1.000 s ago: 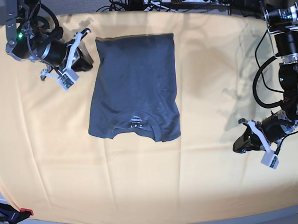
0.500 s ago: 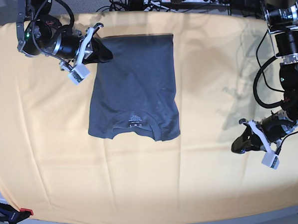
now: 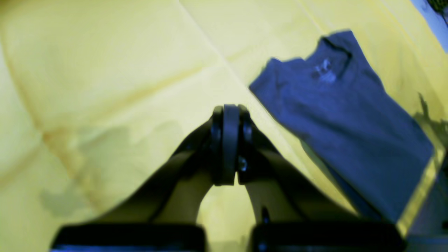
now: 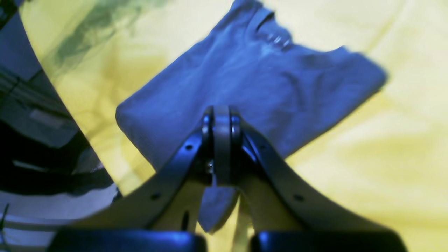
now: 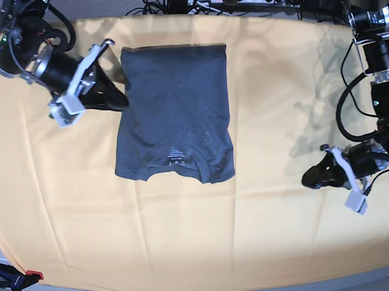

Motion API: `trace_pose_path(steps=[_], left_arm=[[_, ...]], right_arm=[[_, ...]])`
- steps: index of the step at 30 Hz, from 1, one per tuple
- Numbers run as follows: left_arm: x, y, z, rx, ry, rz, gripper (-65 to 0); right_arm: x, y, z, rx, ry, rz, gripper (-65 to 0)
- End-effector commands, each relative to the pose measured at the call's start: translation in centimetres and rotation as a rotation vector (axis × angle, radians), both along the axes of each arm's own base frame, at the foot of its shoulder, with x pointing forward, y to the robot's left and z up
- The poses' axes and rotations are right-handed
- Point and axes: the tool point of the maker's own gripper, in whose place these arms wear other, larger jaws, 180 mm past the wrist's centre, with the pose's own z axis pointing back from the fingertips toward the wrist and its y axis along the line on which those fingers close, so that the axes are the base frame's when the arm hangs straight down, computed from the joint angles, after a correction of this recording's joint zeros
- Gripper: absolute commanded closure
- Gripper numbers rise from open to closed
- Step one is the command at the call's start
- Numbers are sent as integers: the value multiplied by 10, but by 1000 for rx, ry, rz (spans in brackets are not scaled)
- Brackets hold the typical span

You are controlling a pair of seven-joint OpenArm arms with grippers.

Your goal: Fold the T-shirt properly

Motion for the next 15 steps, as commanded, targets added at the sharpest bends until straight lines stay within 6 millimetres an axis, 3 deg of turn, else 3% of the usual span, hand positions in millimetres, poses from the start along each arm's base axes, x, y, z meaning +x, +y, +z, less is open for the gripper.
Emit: trace_pose_path(steps=[1,5,7,9,15], left_arm=[[3,5,28,-34,-69,-8,0],[-14,15,47,-139,-109,-37,0],[-28,21,47,-184,-106,-46,0],[-40,33,37,-188,-85,-24,0],[-78,66,3,-138,32,65,0]], right_arm=[[3,-5,16,31,-47,-10,0],[0,-36,32,63,-52,-77,0],[-7,-51,36,68,-37,-100,0],[-16,-67,38,66,-22,-141,0],[-51,-114,18,-58,105,-280,0]])
